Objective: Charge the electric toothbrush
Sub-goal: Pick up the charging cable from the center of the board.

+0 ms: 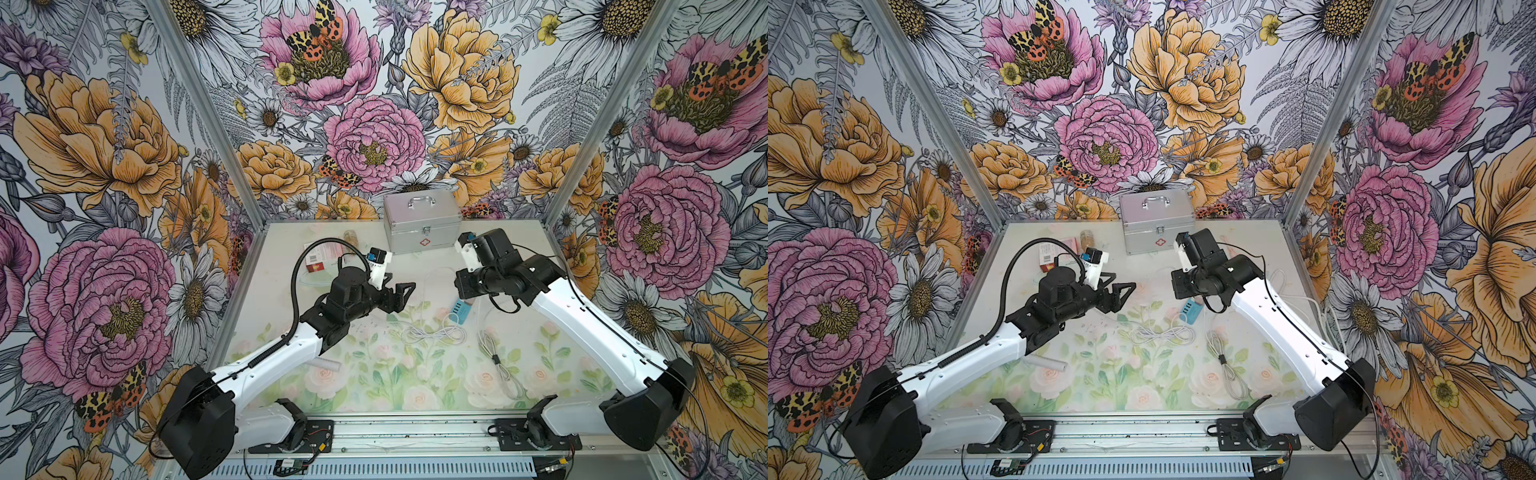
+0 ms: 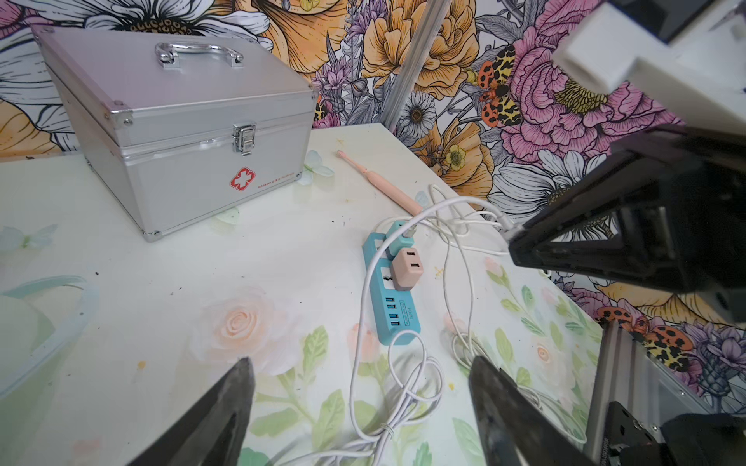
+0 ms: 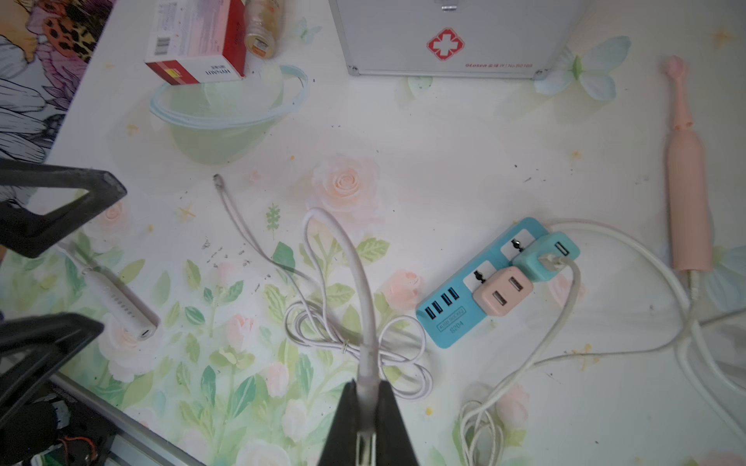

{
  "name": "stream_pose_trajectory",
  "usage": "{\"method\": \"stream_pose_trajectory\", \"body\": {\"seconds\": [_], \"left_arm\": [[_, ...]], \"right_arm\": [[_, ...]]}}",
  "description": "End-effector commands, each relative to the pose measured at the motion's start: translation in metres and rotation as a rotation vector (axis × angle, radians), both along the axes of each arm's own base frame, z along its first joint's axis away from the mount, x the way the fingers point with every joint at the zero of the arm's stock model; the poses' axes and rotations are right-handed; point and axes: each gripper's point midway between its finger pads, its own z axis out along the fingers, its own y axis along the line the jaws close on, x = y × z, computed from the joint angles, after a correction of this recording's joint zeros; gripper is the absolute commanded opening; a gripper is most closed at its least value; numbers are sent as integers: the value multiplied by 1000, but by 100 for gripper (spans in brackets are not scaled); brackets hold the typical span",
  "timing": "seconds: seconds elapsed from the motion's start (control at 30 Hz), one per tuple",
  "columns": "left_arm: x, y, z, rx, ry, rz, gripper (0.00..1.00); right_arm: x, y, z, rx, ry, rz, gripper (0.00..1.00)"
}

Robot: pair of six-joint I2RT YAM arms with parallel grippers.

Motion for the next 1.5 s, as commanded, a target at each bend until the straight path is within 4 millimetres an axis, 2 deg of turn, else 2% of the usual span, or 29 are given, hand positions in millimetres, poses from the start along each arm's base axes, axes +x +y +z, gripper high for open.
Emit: {"method": "stream_pose_trajectory", "body": {"seconds": [0.0, 0.07, 0.27, 0.4, 0.5, 0.77, 0.87, 0.97, 1.1, 1.2, 1.3, 1.47], "left_arm": [[1, -12, 27, -10, -106, -90, 81], [2, -20, 22, 6, -118, -129, 80], [23, -38, 3, -2, -92, -126, 78], [38, -45, -13, -8, -69, -100, 74], [41, -51, -28, -33, -46, -121, 72], [47, -67, -58, -55, 3, -148, 57], [50, -62, -56, -74, -21, -124, 49], [51, -67, -58, -94, -27, -143, 36], [53, -71, -61, -104, -44, -155, 31], [53, -66, -54, -109, -83, -155, 19], [49, -58, -47, -86, -115, -147, 2], [42, -42, -34, 69, -129, -133, 0]], "right_arm": [[-9, 18, 21, 178, -46, 157, 0], [-11, 19, 23, 224, -40, 183, 0], [-17, 31, 22, 306, -8, 228, 0], [-21, 30, 15, 307, 3, 229, 0], [-24, 28, 16, 312, -2, 229, 0], [-22, 24, 12, 325, 9, 202, 0], [-21, 23, 9, 325, 9, 195, 0], [-20, 25, 7, 335, 22, 195, 0], [-20, 25, 5, 338, 27, 196, 0], [-20, 21, 2, 327, 26, 179, 0], [-18, 17, -5, 308, 32, 160, 0], [-12, 19, -19, 296, 68, 148, 0]]}}
